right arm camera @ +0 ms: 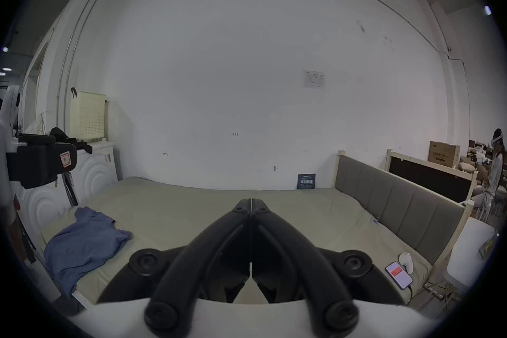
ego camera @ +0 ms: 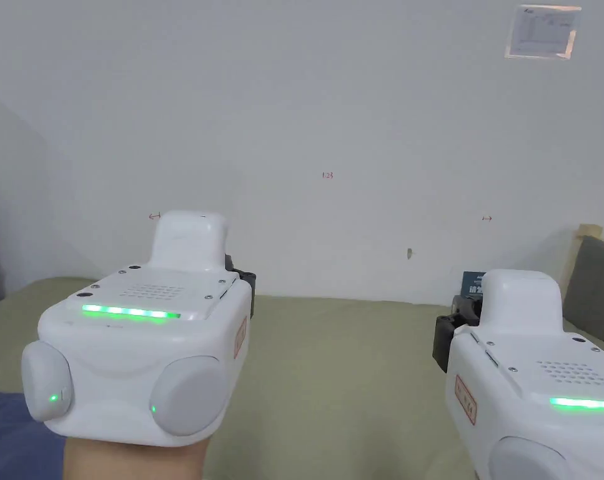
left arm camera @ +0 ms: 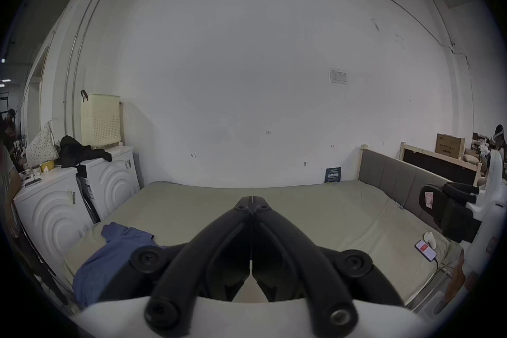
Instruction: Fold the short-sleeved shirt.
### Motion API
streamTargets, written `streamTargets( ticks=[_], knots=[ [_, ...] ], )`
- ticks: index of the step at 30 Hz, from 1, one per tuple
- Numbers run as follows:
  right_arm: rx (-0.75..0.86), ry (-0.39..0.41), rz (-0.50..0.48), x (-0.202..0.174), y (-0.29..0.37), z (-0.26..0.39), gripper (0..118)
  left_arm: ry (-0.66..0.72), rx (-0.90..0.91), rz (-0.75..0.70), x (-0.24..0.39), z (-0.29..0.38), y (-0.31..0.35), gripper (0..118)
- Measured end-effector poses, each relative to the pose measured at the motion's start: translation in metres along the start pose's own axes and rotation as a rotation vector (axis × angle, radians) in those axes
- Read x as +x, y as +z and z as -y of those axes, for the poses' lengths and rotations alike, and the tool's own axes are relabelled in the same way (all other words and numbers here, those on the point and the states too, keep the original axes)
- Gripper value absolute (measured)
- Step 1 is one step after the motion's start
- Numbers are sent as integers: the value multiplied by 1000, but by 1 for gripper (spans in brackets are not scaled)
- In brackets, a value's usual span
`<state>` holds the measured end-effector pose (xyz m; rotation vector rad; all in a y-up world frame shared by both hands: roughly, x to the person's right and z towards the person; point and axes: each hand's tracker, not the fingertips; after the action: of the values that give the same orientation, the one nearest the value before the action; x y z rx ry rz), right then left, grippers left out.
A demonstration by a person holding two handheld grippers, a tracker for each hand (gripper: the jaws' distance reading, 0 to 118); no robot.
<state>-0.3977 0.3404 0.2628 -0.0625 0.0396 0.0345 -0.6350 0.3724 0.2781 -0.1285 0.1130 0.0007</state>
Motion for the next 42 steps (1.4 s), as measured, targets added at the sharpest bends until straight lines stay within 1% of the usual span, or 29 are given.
streamTargets(
  ticks=[2, 5, 7, 10, 13, 16, 18, 21, 25, 26, 30, 35, 42],
  knots=[
    [-4, -21, -23, -5, -2, -3, 1, -5, -4, -18, -7, 0, 4, 0],
    [-3, -19, -82, -31, -3, -3, 1, 1, -12, -61, -23, 7, 17, 0],
    [0, -7, -157, -54, -4, -4, 1, 3, -21, -102, -39, 12, 27, 0],
    [8, 23, -279, -102, -1, -3, 1, 10, -54, -197, -71, 18, 43, 0],
    [9, 32, -433, -156, 10, 3, 1, 23, -65, -319, -109, 24, 67, 0],
    [-3, 17, -577, -204, 25, 4, 1, 25, -81, -443, -149, 26, 92, 0],
    [-19, -16, -667, -231, 35, 4, 1, 32, -77, -535, -174, 30, 112, 0],
    [-42, -21, -768, -271, 48, 7, 1, 27, -103, -642, -201, 36, 139, 0],
    [-61, -13, -848, -306, 60, 8, 1, 58, -128, -731, -232, 47, 165, 0],
    [-65, -12, -868, -309, 61, 7, 1, 65, -137, -751, -239, 50, 169, 0],
    [-63, 0, -899, -328, 66, 7, 1, 86, -155, -780, -258, 58, 179, 0],
    [-71, 12, -914, -342, 65, 10, 1, 97, -171, -783, -271, 65, 178, 0],
    [-95, 25, -916, -351, 54, 20, 1, 104, -195, -753, -273, 72, 163, 0]
  ],
)
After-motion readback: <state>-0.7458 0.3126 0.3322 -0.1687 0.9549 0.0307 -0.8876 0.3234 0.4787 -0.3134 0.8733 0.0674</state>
